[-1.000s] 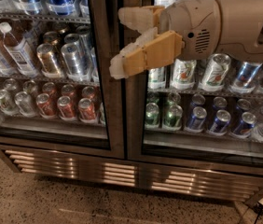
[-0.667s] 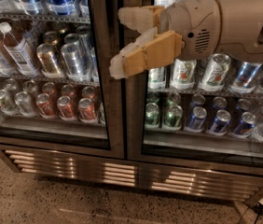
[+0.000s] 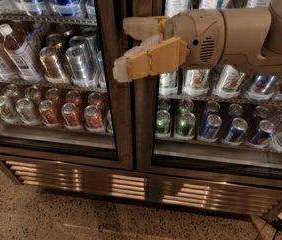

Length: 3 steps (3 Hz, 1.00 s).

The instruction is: Open left fridge door

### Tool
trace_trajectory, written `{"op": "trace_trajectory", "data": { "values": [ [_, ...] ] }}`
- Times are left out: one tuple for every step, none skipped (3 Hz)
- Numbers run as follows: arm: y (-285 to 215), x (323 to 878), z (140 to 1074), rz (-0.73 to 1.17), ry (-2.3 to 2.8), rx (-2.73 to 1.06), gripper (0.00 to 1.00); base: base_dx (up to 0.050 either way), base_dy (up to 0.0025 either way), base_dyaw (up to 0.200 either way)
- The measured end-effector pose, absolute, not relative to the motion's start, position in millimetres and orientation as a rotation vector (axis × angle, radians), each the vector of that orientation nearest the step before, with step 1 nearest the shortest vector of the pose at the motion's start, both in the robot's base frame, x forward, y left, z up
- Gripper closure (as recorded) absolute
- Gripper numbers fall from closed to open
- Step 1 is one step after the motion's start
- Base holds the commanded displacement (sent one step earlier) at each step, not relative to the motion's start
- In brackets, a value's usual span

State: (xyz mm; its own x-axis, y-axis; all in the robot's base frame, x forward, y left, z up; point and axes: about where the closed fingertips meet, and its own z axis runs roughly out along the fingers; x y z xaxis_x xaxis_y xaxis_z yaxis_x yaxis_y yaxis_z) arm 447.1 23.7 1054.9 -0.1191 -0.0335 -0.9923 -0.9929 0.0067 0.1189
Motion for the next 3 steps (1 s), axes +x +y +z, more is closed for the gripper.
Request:
{"op": "trace_trajectory", "data": {
  "values": [
    [23.8, 447.2, 1054.9, 1.277, 1.324, -1.172, 0.00, 0.000, 0.00000, 0.000],
    [25.3, 452.3, 1052.4, 1.225, 1.363, -1.088, 0.00, 0.000, 0.00000, 0.000],
    [26.0, 457.5, 1049.8, 1.168, 1.402, -0.999, 0.00, 0.000, 0.00000, 0.000]
  ]
}}
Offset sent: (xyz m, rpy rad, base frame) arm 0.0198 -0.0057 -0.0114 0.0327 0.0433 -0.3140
